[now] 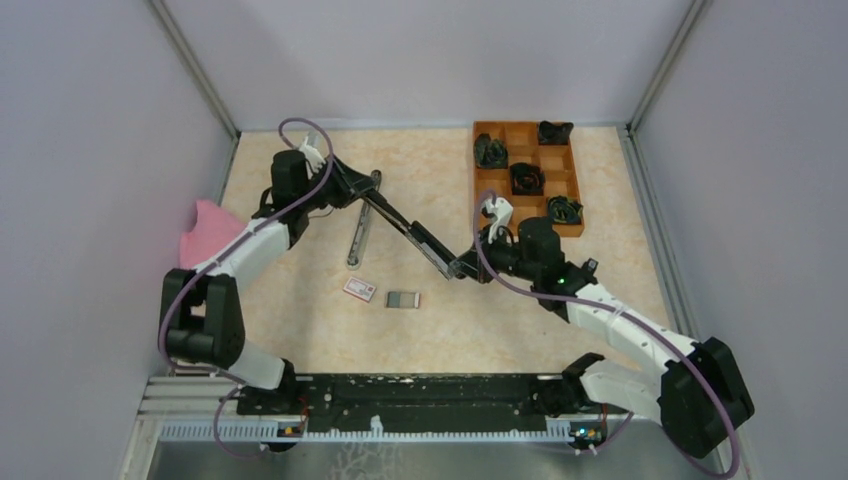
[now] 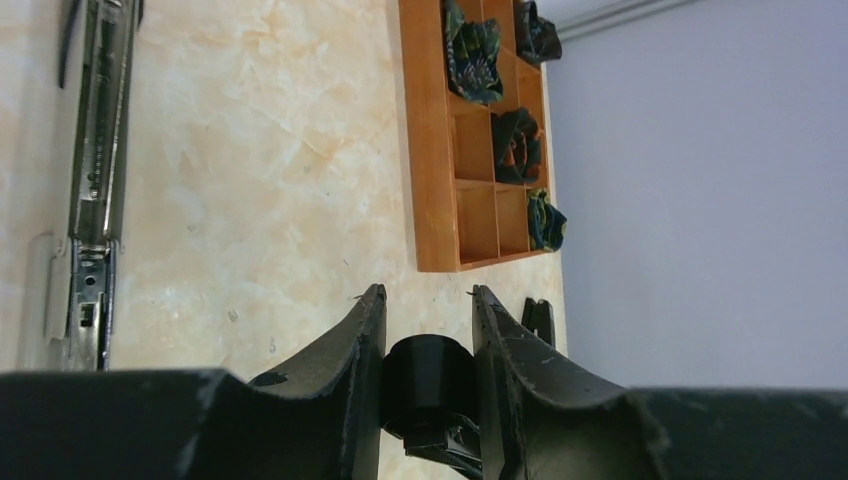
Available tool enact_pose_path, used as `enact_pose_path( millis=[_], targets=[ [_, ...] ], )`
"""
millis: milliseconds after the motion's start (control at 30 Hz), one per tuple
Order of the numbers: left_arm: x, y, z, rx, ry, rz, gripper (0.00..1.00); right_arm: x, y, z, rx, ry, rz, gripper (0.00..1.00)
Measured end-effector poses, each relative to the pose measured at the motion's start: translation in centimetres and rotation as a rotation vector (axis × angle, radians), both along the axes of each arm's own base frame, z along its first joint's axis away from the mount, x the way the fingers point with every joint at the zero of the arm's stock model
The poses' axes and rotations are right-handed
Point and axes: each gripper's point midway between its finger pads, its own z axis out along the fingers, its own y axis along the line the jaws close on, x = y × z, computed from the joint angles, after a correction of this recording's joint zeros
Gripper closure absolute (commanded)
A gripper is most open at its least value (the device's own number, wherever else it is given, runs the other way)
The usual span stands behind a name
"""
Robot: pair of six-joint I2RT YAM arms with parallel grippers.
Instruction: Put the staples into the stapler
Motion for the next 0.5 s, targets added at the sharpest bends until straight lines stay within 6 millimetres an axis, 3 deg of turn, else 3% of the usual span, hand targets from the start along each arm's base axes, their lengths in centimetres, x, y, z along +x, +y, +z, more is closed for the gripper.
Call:
enact_pose_path(
  millis=[167, 400, 500],
  targets=[
    [0.7, -1.2, -2.4, -0.023, 0.066, -0.070, 0.94, -0.6, 0.0, -0.1, 0.025, 0.059, 0.009, 1.00],
    [1.0, -1.6, -5.7, -0.049, 0.161, -0.092, 0.71, -0.8, 0.2, -0.7, 0.061, 0.175, -0.027, 1.00],
    [1.1, -1.5, -6.2, -0.048, 0.178, -0.086, 0.67, -0.7, 0.2, -0.7, 0.078, 0.204, -0.046, 1.00]
  ],
)
